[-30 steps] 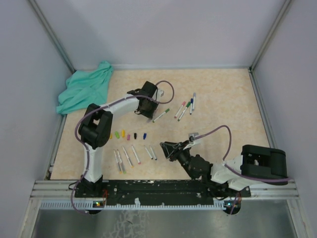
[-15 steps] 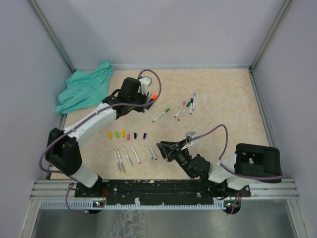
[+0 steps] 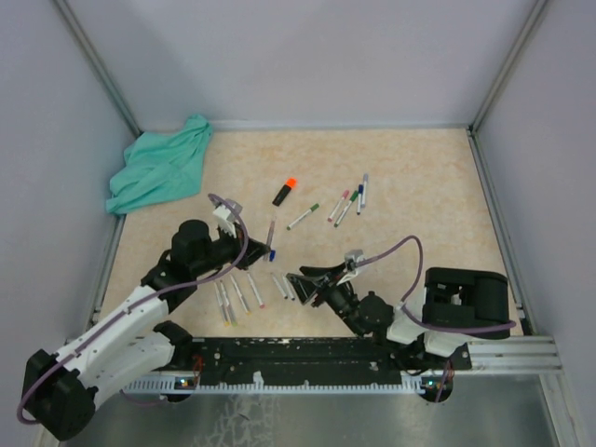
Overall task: Open the pen caps
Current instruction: Pick up the pen from the center of the board.
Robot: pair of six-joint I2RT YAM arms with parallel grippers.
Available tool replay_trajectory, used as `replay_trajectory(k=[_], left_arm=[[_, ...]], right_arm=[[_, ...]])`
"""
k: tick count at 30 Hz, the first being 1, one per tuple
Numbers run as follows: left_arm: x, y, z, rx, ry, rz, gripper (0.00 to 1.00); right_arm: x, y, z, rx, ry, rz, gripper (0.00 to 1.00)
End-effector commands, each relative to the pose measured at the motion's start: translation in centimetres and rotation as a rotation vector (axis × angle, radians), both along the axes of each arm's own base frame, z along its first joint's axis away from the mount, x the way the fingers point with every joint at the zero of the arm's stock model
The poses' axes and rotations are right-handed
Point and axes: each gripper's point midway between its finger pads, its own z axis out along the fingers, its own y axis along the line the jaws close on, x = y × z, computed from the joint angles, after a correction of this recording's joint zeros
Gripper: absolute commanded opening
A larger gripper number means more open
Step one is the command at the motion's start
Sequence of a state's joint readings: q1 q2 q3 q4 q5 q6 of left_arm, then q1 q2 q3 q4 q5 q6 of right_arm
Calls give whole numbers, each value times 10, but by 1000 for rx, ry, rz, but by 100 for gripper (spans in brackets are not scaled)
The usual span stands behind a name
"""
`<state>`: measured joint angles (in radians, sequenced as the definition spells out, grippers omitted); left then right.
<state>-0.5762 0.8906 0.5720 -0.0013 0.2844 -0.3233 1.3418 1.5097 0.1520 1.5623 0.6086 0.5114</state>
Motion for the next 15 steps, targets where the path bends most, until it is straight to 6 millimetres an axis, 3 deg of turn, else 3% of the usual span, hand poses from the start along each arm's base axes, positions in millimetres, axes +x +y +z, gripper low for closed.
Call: replay_trajectory(k=[1, 5, 11, 15], left_arm=[[-28, -7, 15, -171, -31, -80, 0], [-40, -8, 15, -213, -52, -118, 0], [-39, -8, 8, -195, -37, -122, 0], [-41, -7, 6, -190, -41, -124, 0]], right_arm=[[2, -6, 43, 202, -13, -8, 54], [11, -1, 51, 245, -16, 49, 55], [20, 27, 96, 331, -106, 157, 55], [20, 53, 96, 325, -118, 235, 55]])
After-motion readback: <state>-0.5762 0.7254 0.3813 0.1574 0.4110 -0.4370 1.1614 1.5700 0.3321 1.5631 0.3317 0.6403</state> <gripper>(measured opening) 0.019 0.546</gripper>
